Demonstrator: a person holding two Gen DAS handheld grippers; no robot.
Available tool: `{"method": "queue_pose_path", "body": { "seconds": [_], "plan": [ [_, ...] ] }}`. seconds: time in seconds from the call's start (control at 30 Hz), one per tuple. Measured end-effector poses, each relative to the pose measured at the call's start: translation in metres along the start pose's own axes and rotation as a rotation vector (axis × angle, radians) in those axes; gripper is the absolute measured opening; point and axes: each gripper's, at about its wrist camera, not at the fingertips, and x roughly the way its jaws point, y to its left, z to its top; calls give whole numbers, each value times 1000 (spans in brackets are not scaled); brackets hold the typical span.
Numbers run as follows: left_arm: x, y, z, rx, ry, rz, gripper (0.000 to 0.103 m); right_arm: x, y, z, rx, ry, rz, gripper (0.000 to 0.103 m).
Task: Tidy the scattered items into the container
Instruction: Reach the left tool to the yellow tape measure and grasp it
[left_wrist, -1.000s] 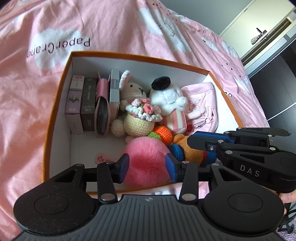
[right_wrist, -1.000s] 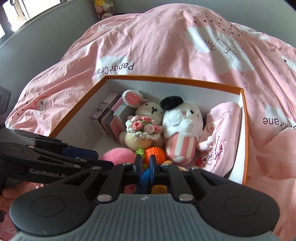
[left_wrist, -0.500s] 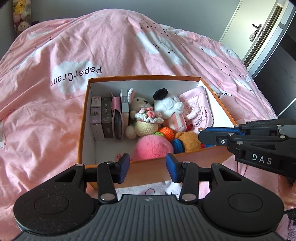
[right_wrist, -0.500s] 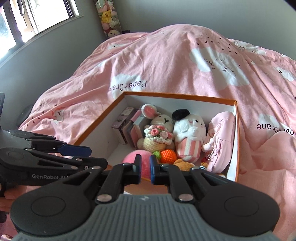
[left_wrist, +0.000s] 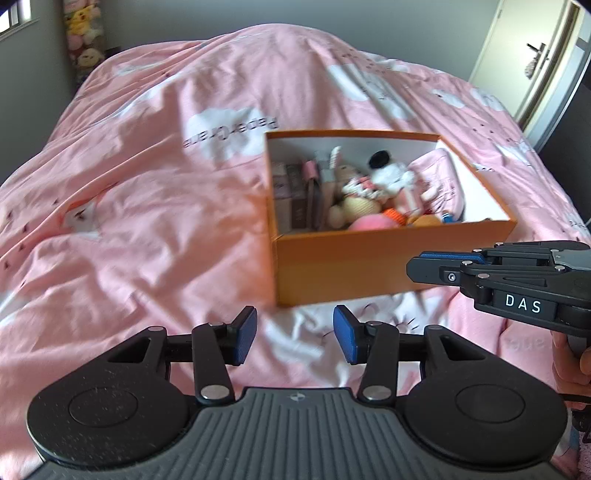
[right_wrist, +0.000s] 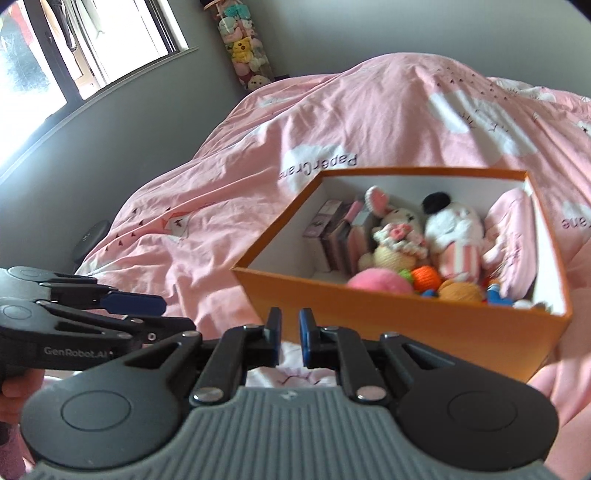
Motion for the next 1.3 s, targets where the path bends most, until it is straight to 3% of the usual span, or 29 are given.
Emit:
{"method": "queue_pose_path", "body": {
  "seconds": [0.23,0.37,0.63,0.8,1.13,1.2,1.23,1.3],
  "plan": [
    [1,39,-44,-86,31,93,60,25,25,-33,21,52,43,18],
    [13,49,-70,-76,42,112,66,37,32,-51,9,88,33,19],
    [41,50,-100,-59,96,111,68,58,39,-70,-54,135,-5,21],
    [57,56,-103,-85,130,104,69,62,20,-72,-12,145,-32,22],
    [76,54,-103,-62,164,120,70,36,-41,-78,30,141,-215,31],
    [76,54,-102,-66,164,119,67,35,-45,-78,4,144,-259,33],
    [76,54,-102,-68,160,127,58,35,-47,-79,-3,148,-272,35],
    [75,56,-102,-75,153,119,57,37,-49,-81,-2,167,-257,35]
  ]
}}
